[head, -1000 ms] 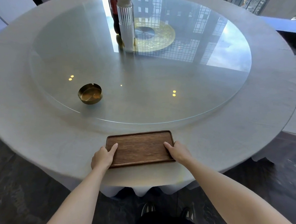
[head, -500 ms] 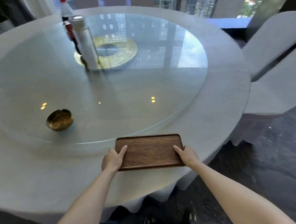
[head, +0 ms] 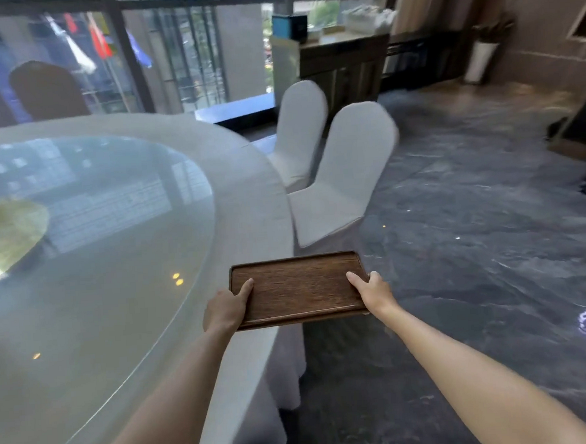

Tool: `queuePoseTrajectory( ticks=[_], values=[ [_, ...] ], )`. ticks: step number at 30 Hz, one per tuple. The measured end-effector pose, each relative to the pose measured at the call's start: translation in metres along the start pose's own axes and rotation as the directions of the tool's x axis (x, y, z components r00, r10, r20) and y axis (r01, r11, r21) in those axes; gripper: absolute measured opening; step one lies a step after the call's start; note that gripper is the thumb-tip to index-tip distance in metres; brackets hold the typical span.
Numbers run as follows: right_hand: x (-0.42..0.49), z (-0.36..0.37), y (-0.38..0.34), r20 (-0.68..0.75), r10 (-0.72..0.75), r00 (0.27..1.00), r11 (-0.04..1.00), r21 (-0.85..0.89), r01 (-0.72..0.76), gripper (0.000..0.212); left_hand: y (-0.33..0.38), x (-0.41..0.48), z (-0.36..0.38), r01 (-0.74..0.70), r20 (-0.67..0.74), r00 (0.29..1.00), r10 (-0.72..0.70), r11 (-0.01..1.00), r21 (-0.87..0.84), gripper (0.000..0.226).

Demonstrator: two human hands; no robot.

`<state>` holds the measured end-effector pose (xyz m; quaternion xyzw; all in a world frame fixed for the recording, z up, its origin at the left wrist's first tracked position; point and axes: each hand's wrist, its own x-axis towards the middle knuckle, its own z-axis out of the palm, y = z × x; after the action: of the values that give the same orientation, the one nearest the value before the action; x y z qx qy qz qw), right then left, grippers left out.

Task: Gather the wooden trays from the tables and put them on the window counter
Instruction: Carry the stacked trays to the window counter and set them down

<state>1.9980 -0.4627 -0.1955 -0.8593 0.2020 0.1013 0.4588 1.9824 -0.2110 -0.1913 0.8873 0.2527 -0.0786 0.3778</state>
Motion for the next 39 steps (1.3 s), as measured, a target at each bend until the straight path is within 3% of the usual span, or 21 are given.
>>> queuePoseTrajectory(
  ticks=[15, 24, 33, 39],
  values=[
    [0.161, -0.277, 0.024, -0.329, 0.069, 0.942, 0.996, 0.074, -0.047, 0.058, 0.326, 0.050, 0.164, -0.381, 0.143, 0.918, 0.370, 0.923, 0.055, 0.066],
    [0.294, -0.367, 0.025, -0.394, 0.134, 0.909, 0.988, 0.127, -0.090, 0.059, 0.477, 0.136, 0.253, -0.457, 0.236, 0.872, 0.428, 0.886, 0.083, 0.065],
    [0.486, -0.461, -0.039, -0.460, 0.151, 0.875, 0.987, 0.123, -0.106, 0.059, 0.669, 0.272, 0.322, -0.482, 0.263, 0.843, 0.468, 0.876, -0.015, 0.068],
    [0.607, -0.520, -0.065, -0.489, 0.161, 0.857, 0.986, 0.119, -0.117, 0.058, 0.771, 0.346, 0.368, -0.525, 0.249, 0.829, 0.501, 0.850, 0.038, 0.069]
  ],
)
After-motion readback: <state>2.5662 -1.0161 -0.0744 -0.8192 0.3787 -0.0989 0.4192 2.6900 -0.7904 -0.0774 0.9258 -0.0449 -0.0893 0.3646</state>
